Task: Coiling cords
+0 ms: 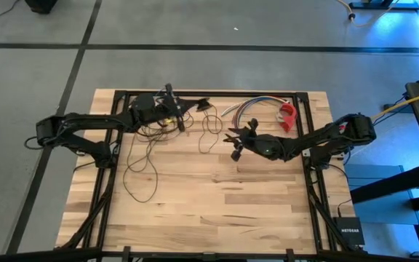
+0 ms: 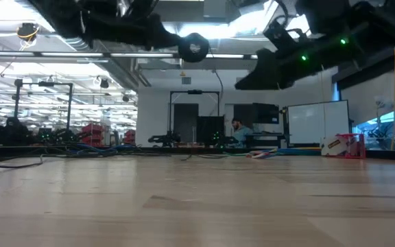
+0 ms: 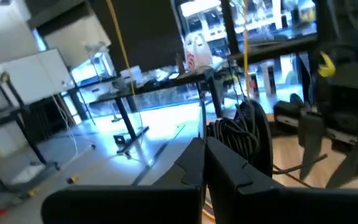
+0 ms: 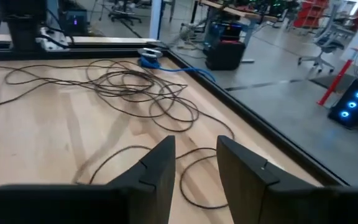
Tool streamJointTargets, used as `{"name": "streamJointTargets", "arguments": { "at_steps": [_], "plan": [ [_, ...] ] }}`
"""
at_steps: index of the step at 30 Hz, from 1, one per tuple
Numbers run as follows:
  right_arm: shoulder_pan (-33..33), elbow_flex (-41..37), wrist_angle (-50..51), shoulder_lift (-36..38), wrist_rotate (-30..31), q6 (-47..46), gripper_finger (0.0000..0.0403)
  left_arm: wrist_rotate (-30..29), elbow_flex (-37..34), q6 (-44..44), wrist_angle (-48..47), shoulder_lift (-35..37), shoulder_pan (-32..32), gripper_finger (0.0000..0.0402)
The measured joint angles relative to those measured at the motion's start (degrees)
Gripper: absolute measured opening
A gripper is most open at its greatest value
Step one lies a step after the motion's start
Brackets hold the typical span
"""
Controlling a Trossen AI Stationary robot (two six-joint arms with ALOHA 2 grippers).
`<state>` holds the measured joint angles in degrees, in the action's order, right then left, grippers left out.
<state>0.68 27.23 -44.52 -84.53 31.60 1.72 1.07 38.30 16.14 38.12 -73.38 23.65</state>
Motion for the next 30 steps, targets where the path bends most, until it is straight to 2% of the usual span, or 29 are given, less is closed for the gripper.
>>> {"name": "streamJointTargets", "arguments": {
  "at_steps": [4, 14, 19, 21, 24, 27, 30],
  "plan": [
    [-1.24, -0.71, -0.73, -0.05, 0.89, 0.13, 0.0122, 1.71, -1.98, -3.72, 1.03, -1.24, 2.57, 0.0000],
    [-3.15, -0.68, -4.07, -0.05, 0.71, -0.40, 0.0122, 4.25, -2.31, -4.47, 1.31, -1.47, 2.25, 0.0000],
    [-3.34, -0.29, -9.65, -0.01, -6.24, -1.55, 0.0122, 5.43, -2.29, -4.48, 0.44, -1.45, 2.17, 0.0000],
    [-3.34, 1.62, -9.32, 0.03, -7.04, -1.52, 0.0122, 5.41, -2.29, -4.27, -0.03, -1.45, 2.22, 0.0000],
    [-3.34, 6.59, -1.46, 0.06, -7.38, -0.68, 0.0124, 5.41, -2.29, -4.17, -0.10, -1.41, 2.22, 0.0000],
    [-3.34, 15.64, 18.21, 0.04, -8.17, 0.11, 0.0142, 5.39, -2.29, -3.78, -0.32, -1.39, 2.22, 0.0000],
    [-3.34, 26.41, 40.54, 0.04, -6.41, 1.34, 0.0179, 5.39, -2.29, -3.74, -0.36, -1.36, 2.20, 0.0000]
  ]
}}
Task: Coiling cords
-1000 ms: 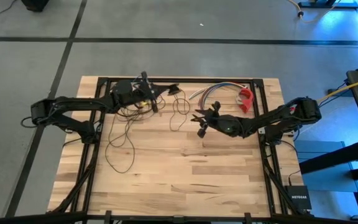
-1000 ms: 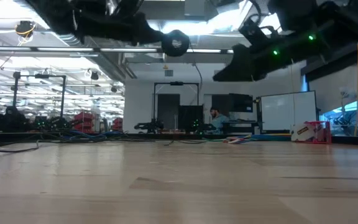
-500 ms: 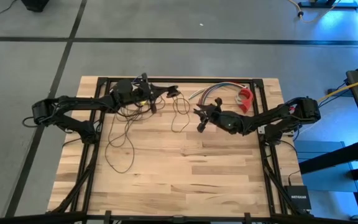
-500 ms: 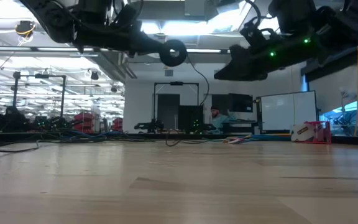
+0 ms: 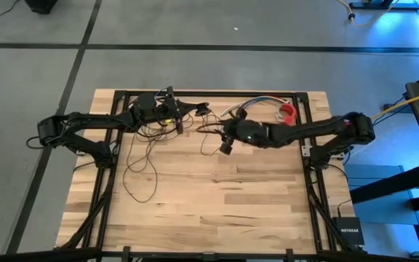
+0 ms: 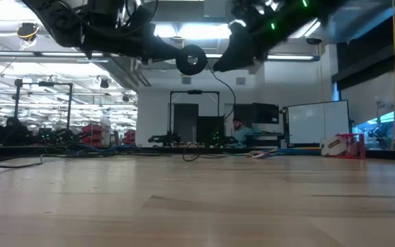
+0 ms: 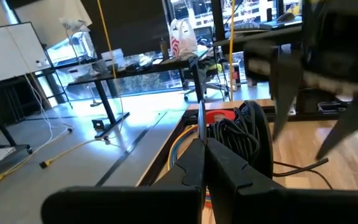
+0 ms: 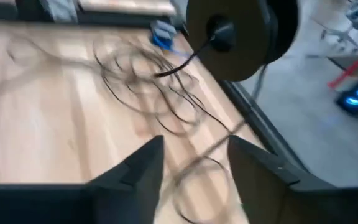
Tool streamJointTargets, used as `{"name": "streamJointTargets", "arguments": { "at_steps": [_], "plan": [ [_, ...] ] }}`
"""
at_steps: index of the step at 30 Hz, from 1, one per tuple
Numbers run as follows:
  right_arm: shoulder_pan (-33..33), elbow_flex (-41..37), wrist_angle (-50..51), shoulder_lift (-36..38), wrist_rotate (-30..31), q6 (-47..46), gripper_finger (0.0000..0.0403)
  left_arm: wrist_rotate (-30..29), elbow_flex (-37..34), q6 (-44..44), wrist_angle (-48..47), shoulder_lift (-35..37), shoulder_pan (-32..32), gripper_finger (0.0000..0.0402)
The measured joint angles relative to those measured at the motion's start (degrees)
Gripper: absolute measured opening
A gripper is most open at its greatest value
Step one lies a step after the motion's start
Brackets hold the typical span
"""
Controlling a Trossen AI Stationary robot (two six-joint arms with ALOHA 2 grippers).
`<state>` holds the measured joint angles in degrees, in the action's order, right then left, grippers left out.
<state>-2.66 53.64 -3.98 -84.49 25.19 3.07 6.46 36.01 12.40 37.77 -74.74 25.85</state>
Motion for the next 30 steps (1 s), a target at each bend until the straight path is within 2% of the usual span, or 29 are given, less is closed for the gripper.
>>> {"name": "streamJointTargets", "arguments": {
  "at_steps": [2, 4, 7, 11, 16, 21, 23, 26, 30],
  "plan": [
    [0.00, 5.46, 9.96, 0.02, 1.11, 0.42, 0.0204, 0.00, 0.02, 0.12, -0.19, 0.00, 0.02, 0.0000],
    [0.00, 8.96, 15.44, 0.07, 0.92, 0.35, 0.0224, -0.02, 0.02, 0.14, -0.30, 0.05, 0.02, 0.0000],
    [0.00, 11.00, 17.08, 0.22, 1.12, -0.20, 0.0242, 0.00, 0.02, 0.11, -0.83, 0.81, -0.14, 0.0000],
    [0.00, 8.83, 17.11, -0.07, 0.97, -4.64, 0.0242, 0.00, 0.04, 0.03, -1.70, 2.57, -0.99, 0.0000],
    [0.88, 4.25, 12.55, -2.74, -0.14, -7.72, 0.0220, 0.10, 0.09, 0.16, -1.53, 3.30, -2.03, 0.0000],
    [1.67, 3.33, 8.85, -4.87, 5.19, -6.91, 0.0180, 0.02, 0.09, 0.00, -1.63, 3.28, -2.03, 0.0000],
    [1.52, 3.31, 8.31, -5.74, 5.17, -6.91, 0.0162, 0.00, 0.09, 0.00, -1.71, 3.28, -2.19, 0.0000],
    [1.61, 3.27, 9.57, -5.76, 4.15, -6.14, 0.0135, 0.06, 0.09, 0.10, -1.90, 3.28, -2.23, 0.0000],
    [2.16, 5.45, 19.20, -2.92, 3.22, -8.32, 0.0112, 0.00, 0.09, 0.12, -2.15, 3.28, -2.16, 0.0000]
  ]
}}
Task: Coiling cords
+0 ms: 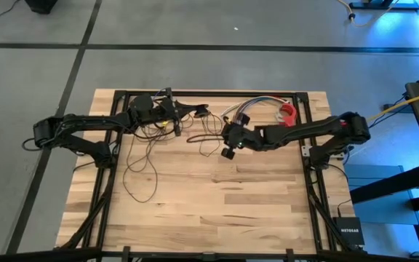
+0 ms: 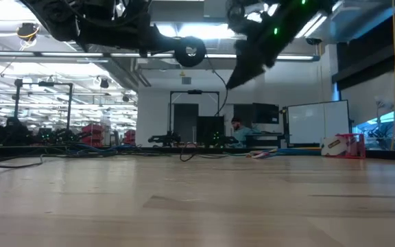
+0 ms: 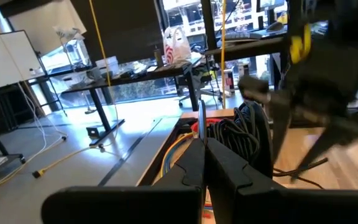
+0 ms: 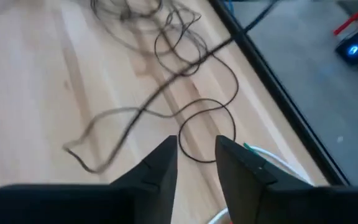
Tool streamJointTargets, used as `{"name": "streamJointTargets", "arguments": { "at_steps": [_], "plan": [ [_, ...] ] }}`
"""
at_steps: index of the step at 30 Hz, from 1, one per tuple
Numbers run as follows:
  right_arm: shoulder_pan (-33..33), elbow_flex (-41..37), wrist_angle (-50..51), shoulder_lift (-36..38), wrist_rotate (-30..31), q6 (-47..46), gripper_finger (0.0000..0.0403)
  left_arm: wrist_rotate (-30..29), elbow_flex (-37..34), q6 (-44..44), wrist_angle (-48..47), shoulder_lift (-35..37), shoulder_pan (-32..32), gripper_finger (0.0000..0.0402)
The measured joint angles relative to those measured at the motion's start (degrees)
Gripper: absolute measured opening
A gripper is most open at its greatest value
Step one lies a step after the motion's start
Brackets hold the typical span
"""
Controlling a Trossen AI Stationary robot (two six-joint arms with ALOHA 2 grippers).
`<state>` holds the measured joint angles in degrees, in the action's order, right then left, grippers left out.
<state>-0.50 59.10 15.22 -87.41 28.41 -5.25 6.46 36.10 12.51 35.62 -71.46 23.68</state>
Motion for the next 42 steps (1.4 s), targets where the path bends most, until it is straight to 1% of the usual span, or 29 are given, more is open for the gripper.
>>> {"name": "streamJointTargets", "arguments": {
  "at_steps": [2, 3, 6, 7, 10, 13, 17, 20, 24, 26, 30, 33, 36, 38, 42],
  "plan": [
    [-0.06, 1.50, 2.72, 1.83, -1.77, -3.15, 0.0108, 0.02, 0.00, 0.09, -0.20, 0.00, -0.02, 0.0000],
    [-0.07, 1.68, 2.46, 2.46, -3.20, -4.45, 0.0107, 0.02, 0.00, 0.11, -0.14, 0.00, -0.02, 0.0000],
    [0.12, 1.60, -0.98, 2.52, -8.38, -6.85, 0.0107, 0.02, 0.00, 0.12, -0.13, 0.00, -0.06, 0.0000],
    [0.20, 1.35, -2.10, 2.15, -9.02, -7.86, 0.0107, 0.03, 0.00, 0.18, -0.13, 0.00, -0.05, 0.0000],
    [0.22, 1.31, -2.28, -0.17, -9.41, -10.79, 0.0107, 0.02, -0.02, 0.18, -0.22, 0.00, -0.04, 0.0000],
    [0.13, 1.13, -1.77, -2.91, -6.82, -10.99, 0.0107, 0.02, -0.02, 0.20, -0.34, 0.00, -0.04, 0.0000],
    [0.18, 1.14, -2.17, -4.14, -6.03, -9.63, 0.0102, 0.02, -0.02, 0.25, -0.38, -0.02, -0.04, 0.0000],
    [0.21, 1.15, -2.14, -4.24, -4.99, -8.91, 0.0077, 0.02, -0.02, 0.31, -0.33, -0.02, -0.04, 0.0000],
    [0.20, 1.15, -2.23, -3.81, -4.90, -6.48, 0.0019, 0.02, -0.02, 0.16, -0.20, -0.02, -0.05, 0.0000],
    [0.20, 1.15, -2.16, -3.81, -4.90, -6.03, 0.0008, 0.04, -0.02, -0.13, -0.20, -0.02, -0.06, 0.0000],
    [0.17, 1.22, -2.14, -4.44, -2.45, -6.03, 0.0028, 0.09, -0.02, -0.15, -0.24, -0.02, -0.06, 0.0000],
    [0.09, 1.22, -2.86, -4.41, -2.50, -6.21, 0.0046, 0.11, -0.02, -0.13, -0.53, -0.02, -0.06, 0.0000],
    [0.09, 1.37, -2.85, -3.59, -5.04, -5.83, 0.0074, 0.14, -0.02, -0.12, -0.82, -0.02, -0.06, 0.0000],
    [0.11, 2.84, -1.45, -2.60, -6.76, -4.24, 0.0097, 0.25, -0.02, -0.11, -0.81, -0.02, -0.06, 0.0000],
    [0.16, 8.49, 7.45, 0.61, -9.13, -0.35, 0.0140, 2.62, -0.02, -0.02, -0.77, -0.02, -0.06, 0.0000]
  ]
}}
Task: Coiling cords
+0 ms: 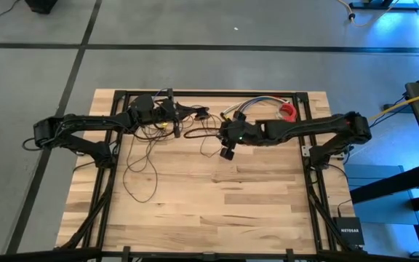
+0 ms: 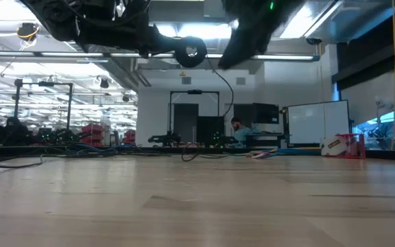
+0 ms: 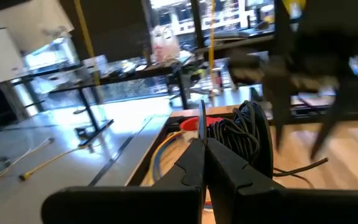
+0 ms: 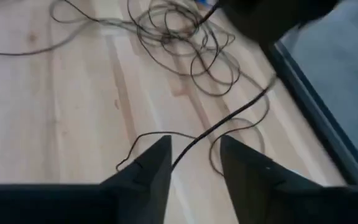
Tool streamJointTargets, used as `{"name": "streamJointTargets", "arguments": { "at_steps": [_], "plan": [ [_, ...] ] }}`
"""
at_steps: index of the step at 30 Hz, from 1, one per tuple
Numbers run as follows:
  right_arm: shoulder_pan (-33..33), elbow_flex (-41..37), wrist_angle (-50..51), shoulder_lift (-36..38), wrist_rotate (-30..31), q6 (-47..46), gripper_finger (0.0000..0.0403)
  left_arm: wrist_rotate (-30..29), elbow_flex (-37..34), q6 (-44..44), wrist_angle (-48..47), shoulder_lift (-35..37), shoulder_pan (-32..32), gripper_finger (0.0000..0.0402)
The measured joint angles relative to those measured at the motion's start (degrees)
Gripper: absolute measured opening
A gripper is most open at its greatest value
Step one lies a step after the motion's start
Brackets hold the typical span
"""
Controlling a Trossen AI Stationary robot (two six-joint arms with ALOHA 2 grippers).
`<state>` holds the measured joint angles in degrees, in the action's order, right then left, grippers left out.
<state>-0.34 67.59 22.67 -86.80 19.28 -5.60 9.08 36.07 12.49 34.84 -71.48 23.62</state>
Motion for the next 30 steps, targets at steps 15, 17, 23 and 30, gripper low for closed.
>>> {"name": "streamJointTargets", "arguments": {
  "at_steps": [15, 17, 23, 30],
  "plan": [
    [-0.55, 0.79, -18.04, 3.23, -7.48, 22.18, 0.0167, 19.28, 0.00, 4.81, -1.57, -0.02, -0.02, 0.0000],
    [-0.44, 0.43, -20.81, 3.29, -8.38, 22.18, 0.0166, 19.28, 0.00, 4.76, -1.59, -0.02, -0.02, 0.0000],
    [-1.36, 0.05, -21.28, 3.19, -7.53, 22.26, 0.0139, 19.28, 0.00, 5.55, -1.31, -0.02, -0.42, 0.0000],
    [-2.07, 0.11, -22.81, 0.31, -9.49, 22.02, 0.0108, 19.34, -0.04, 5.96, -1.23, -0.02, -0.76, 0.0000]
  ]
}}
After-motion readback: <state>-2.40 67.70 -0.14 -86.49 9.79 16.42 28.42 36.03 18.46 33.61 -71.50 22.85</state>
